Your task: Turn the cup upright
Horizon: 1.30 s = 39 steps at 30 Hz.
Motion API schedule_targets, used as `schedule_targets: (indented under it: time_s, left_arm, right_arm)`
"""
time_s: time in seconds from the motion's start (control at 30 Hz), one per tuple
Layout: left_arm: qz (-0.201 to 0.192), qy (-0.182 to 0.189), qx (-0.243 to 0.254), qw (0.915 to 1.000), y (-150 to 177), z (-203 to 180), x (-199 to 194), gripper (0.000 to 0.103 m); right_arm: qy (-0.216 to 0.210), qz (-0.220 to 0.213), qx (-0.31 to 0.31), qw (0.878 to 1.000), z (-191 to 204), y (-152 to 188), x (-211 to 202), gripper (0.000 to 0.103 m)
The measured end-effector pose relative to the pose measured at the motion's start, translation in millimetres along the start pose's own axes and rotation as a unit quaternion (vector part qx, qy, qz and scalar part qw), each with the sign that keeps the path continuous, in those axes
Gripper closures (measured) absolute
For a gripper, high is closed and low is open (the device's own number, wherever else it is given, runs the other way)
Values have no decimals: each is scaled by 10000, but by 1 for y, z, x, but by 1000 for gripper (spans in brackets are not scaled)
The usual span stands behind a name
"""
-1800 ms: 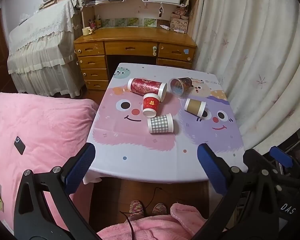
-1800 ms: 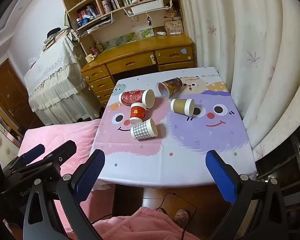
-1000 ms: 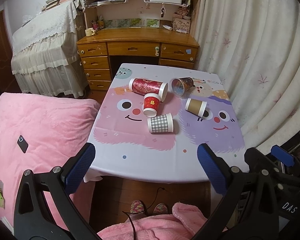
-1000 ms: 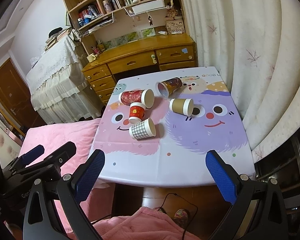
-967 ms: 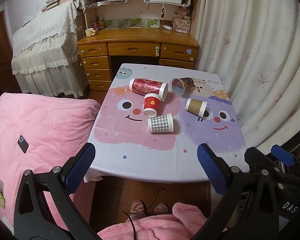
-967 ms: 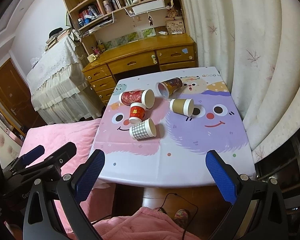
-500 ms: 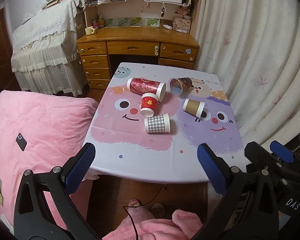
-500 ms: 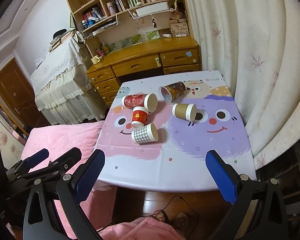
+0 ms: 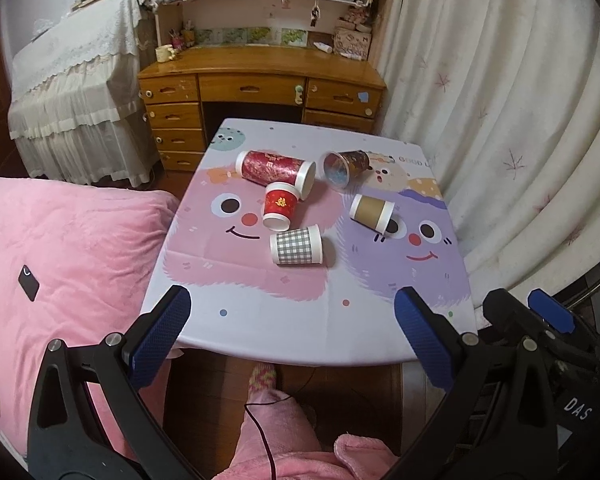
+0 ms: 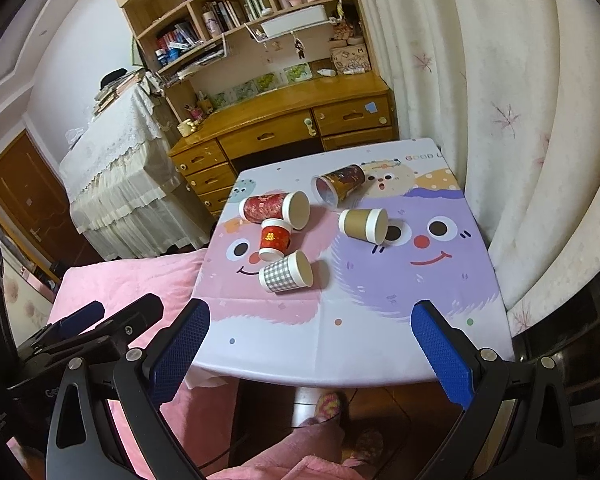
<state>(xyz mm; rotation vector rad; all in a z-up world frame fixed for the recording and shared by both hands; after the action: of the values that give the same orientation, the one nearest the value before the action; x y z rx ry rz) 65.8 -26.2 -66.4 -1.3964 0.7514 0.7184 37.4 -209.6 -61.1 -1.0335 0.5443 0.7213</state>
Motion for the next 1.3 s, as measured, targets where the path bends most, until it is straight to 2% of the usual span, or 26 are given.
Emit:
schedule_targets:
  time_s: [0.17,0.3,0.4,0.43,0.53,0.6,0.77,0.87,1.0,1.1,1.2,1.3]
  left_arm:
    - [145,210,-16,9997,-10,6,29,2]
    - [508,346,-80,9981,-19,21,73,2]
    - [832,288,89,9961,-27,34,113,2]
    - [900,109,238,9956,-34,42,129,2]
    - [1419,127,291,9894,-39,56,180,2]
    - [1852,217,262,9821,-41,64,218,2]
    - [2653,448,161,9630,-52,80,303,2]
    - [3058,878,-26,9480,-52,70,341,2]
    - [3238,1194,-290,9381,-65,59,393,2]
    - [3414,1331,-373,9297,-71,51,424,2]
    - [3765,1302,-325,9167,-66,47,456,3]
    - [4101,1227,-248,9034,-57,47,476,10]
  right_arm:
    - [180,189,120,9996,-6,-6,26,1]
    - [482,450,179,9977,-12,-11,63,1]
    - [847,580,-206,9945,-7,-15,97,1]
    - [979,622,-422,9924,-3,-16,109,1]
    - [1198,856,-833,9856,8,-16,149,1]
    - [1286,1105,-924,9812,13,-14,179,1]
    - [1420,1887,-738,9689,13,-11,252,1]
    - [1513,2271,-568,9604,11,-11,293,1]
    - [1537,2648,-253,9516,4,-8,340,1]
    - [1541,2919,361,9433,-6,-8,371,1]
    - [1554,3122,772,9340,-16,-8,392,1]
    - [1625,3315,1116,9226,-27,-3,409,1]
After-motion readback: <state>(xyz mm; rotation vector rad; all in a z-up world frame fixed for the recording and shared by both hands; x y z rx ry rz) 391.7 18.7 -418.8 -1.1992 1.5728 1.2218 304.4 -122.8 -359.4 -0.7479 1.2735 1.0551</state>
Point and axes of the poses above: each gripper's, at about its wrist camera, not at the fingertips, and x roughly the way its jaws point, z to its left, y to its underside, the point moved 8 cm from there along x, roughly the way its jaws point, and after that the axes turned 7 degrees about x, right-handed, at the moved point
